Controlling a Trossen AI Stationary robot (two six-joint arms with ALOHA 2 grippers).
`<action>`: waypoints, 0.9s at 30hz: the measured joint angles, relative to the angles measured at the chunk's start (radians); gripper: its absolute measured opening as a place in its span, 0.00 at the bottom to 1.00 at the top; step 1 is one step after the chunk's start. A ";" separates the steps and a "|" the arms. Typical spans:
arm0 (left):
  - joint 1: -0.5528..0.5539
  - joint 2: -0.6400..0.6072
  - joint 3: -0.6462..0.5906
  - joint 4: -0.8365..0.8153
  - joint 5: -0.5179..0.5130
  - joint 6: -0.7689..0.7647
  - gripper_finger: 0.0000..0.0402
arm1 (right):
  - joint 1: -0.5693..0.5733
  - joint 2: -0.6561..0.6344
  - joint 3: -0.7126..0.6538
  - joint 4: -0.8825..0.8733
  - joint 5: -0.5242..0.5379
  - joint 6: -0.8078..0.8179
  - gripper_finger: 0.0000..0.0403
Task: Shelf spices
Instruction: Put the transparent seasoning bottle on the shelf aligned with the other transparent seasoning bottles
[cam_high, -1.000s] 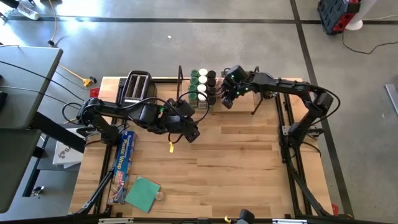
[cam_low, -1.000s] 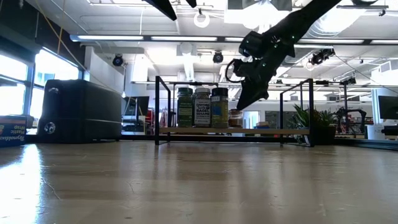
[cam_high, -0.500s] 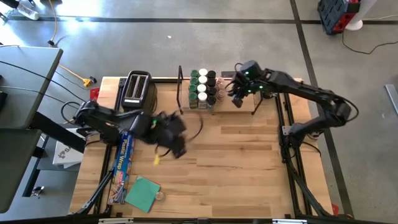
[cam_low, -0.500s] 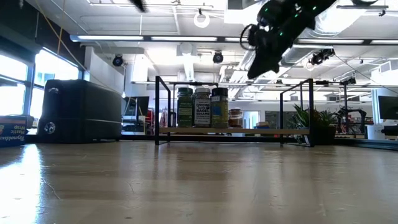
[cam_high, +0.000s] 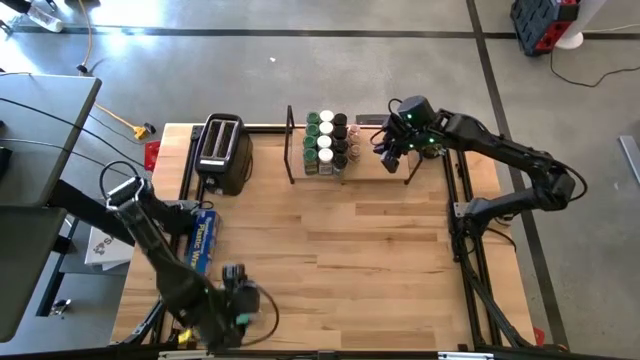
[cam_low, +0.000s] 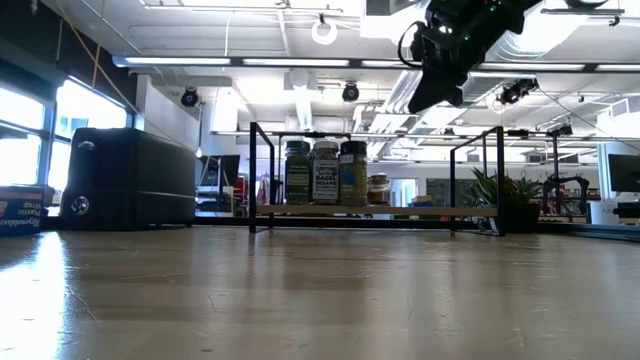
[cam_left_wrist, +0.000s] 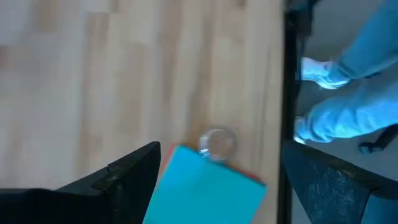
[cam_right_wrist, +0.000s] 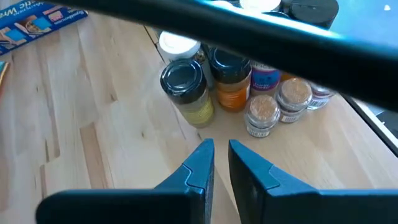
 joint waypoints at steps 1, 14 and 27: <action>-0.014 0.009 -0.025 0.040 -0.001 -0.006 0.82 | 0.002 0.000 0.000 -0.002 0.000 0.000 0.10; 0.017 0.178 -0.156 0.164 0.107 -0.124 0.82 | 0.004 0.000 0.000 -0.028 -0.001 0.014 0.10; 0.058 0.269 -0.155 0.335 0.233 -0.006 0.75 | 0.004 0.000 0.000 -0.042 -0.003 0.008 0.10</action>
